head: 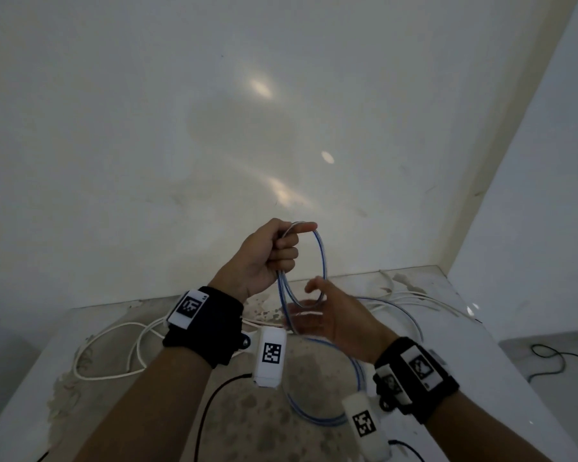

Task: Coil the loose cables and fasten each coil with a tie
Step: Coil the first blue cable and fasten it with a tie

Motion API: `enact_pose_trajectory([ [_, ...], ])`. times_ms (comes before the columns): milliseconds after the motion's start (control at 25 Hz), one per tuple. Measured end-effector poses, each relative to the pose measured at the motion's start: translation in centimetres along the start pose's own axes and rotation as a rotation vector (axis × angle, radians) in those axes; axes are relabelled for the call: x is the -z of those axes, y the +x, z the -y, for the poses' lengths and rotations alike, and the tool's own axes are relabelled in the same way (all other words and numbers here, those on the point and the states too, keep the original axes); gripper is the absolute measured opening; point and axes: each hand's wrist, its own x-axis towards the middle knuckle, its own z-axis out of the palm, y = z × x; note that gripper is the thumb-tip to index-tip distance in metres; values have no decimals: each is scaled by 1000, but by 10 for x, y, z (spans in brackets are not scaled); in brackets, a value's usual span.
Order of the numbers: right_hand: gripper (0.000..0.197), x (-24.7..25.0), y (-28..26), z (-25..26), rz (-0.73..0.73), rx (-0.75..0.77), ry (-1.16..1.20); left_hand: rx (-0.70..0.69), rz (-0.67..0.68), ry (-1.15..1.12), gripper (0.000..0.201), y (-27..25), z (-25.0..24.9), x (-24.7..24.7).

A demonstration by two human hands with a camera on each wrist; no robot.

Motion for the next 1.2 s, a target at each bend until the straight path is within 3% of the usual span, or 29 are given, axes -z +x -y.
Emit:
enact_pose_trajectory([
  [80, 22, -1, 1, -15, 15, 16, -98, -15, -9, -71, 41, 2, 2, 2],
  [160, 26, -1, 4, -25, -11, 135, -190, -20, -14, -119, 40, 3, 6, 2],
  [280, 30, 0, 10, -23, -162, 259, -62, -43, -78, -104, 43, 0, 24, 0],
  [400, 29, 0, 13, -20, -215, 249, 101, -64, -114, -79, 45, -7, 50, -2],
  [600, 27, -3, 10, -24, -148, 237, 138, -96, -84, -224, 36, -8, 57, -7],
  [760, 39, 10, 8, -36, -6, 316, -425, -106, -90, -202, 29, -2, 37, 2],
  [960, 32, 62, -7, -44, 208, 224, -990, 32, -36, -57, 27, -8, 12, 25],
  [1080, 19, 101, -8, -34, 185, 202, -1281, 211, 9, 69, 29, -12, 10, 35],
  [1200, 18, 127, -7, -14, 110, 163, -1394, 261, -5, 234, 30, -15, 10, 37],
])
